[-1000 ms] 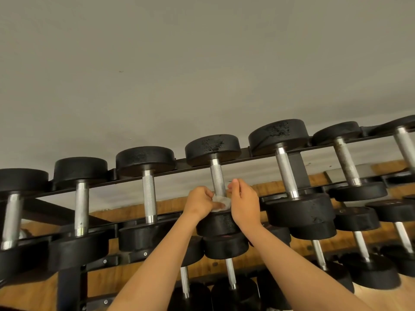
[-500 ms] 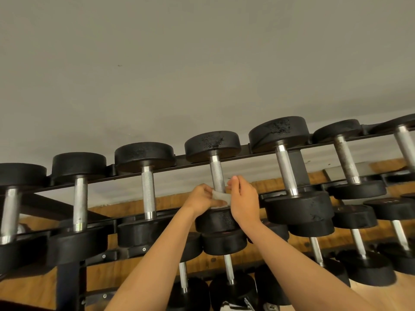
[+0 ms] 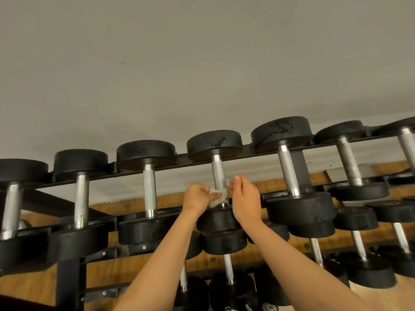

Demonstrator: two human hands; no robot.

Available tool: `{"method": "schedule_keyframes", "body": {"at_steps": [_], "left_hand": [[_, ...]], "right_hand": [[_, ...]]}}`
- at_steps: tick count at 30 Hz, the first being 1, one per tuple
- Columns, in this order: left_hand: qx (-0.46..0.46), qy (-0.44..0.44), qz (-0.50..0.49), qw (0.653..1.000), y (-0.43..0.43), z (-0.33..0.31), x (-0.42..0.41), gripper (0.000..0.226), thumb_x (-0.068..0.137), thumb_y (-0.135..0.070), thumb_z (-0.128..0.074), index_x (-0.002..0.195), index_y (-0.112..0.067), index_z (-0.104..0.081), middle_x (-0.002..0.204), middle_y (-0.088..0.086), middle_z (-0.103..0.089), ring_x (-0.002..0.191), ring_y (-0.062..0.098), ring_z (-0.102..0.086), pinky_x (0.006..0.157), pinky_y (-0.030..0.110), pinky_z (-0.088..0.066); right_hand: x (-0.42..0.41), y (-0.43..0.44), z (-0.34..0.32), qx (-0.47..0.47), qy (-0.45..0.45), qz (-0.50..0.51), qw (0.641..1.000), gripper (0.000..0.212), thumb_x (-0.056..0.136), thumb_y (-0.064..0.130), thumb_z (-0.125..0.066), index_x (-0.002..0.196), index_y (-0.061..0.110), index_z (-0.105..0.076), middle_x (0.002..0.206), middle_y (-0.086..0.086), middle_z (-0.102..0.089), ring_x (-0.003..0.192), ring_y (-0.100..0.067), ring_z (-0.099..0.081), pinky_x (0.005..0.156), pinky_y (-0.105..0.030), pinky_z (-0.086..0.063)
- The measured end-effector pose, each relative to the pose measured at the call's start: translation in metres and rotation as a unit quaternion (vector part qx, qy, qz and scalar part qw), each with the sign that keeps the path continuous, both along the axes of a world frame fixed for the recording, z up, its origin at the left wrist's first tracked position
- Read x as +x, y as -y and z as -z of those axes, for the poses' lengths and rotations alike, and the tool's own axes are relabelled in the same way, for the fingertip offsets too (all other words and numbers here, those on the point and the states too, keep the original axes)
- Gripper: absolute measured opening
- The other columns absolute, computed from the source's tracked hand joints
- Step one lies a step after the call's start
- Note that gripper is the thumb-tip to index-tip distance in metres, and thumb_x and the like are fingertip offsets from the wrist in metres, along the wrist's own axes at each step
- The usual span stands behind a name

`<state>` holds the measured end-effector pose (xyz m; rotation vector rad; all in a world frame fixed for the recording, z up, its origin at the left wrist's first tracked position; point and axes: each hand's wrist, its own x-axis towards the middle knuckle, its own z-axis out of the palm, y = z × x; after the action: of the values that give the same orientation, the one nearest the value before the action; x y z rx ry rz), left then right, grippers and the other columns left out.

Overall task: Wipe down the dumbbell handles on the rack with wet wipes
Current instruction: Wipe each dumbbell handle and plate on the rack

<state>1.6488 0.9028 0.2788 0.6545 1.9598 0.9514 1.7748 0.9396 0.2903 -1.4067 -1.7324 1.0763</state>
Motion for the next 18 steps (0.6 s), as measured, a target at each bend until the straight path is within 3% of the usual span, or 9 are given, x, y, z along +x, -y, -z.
{"method": "schedule_keyframes", "body": {"at_steps": [2,5,7,12,15,18], "left_hand": [[0.009,0.006,-0.003,1.000,0.002,0.000,0.001,0.018,0.080,-0.018,-0.079,0.076,-0.019,-0.061,0.083,-0.001,-0.066,0.083,0.015,-0.065,0.074,0.025,-0.052],[0.010,0.033,0.005,0.999,-0.009,-0.005,0.005,0.014,0.080,-0.021,-0.079,0.084,-0.019,-0.066,0.092,0.001,-0.070,0.090,0.020,-0.068,0.086,0.038,-0.057],[-0.004,0.032,-0.003,0.999,-0.012,-0.006,0.005,0.016,0.080,-0.023,-0.080,0.085,-0.014,-0.067,0.093,0.004,-0.071,0.087,0.022,-0.069,0.085,0.040,-0.058],[-0.002,0.015,-0.034,0.999,-0.012,-0.003,0.006,0.016,0.083,-0.020,-0.077,0.091,-0.012,-0.067,0.093,0.003,-0.069,0.080,0.013,-0.065,0.070,0.023,-0.053],[-0.027,0.045,-0.006,0.999,-0.029,-0.012,0.007,0.025,0.081,-0.024,-0.079,0.098,-0.007,-0.071,0.100,0.009,-0.072,0.089,0.017,-0.069,0.084,0.033,-0.057],[-0.018,0.036,-0.012,0.999,-0.023,-0.013,0.008,0.023,0.081,-0.026,-0.079,0.088,-0.006,-0.071,0.091,0.008,-0.073,0.086,0.019,-0.069,0.087,0.039,-0.057]], "right_hand": [[0.000,0.000,0.000,0.002,0.003,0.000,1.000,0.033,0.104,0.025,-0.039,0.086,0.010,-0.062,0.080,-0.007,-0.064,0.076,-0.017,-0.061,0.069,-0.031,-0.049],[0.000,0.000,0.000,0.003,0.002,0.000,1.000,0.032,0.104,0.024,-0.038,0.085,0.012,-0.061,0.079,-0.005,-0.064,0.074,-0.015,-0.060,0.067,-0.031,-0.049],[0.000,-0.001,0.000,0.001,0.003,-0.001,1.000,0.032,0.104,0.025,-0.037,0.085,0.012,-0.060,0.079,-0.005,-0.064,0.073,-0.015,-0.060,0.066,-0.031,-0.049],[0.000,0.000,0.001,0.004,0.009,-0.004,1.000,0.032,0.104,0.025,-0.037,0.086,0.012,-0.061,0.079,-0.004,-0.063,0.073,-0.014,-0.059,0.066,-0.028,-0.047],[-0.001,0.000,0.002,0.008,0.005,-0.004,1.000,0.032,0.104,0.025,-0.038,0.087,0.013,-0.062,0.077,-0.001,-0.063,0.072,-0.011,-0.059,0.064,-0.024,-0.047],[0.000,-0.001,0.002,0.005,-0.001,-0.006,1.000,0.032,0.104,0.024,-0.038,0.086,0.012,-0.061,0.075,0.001,-0.061,0.070,-0.008,-0.058,0.061,-0.017,-0.043]]}}
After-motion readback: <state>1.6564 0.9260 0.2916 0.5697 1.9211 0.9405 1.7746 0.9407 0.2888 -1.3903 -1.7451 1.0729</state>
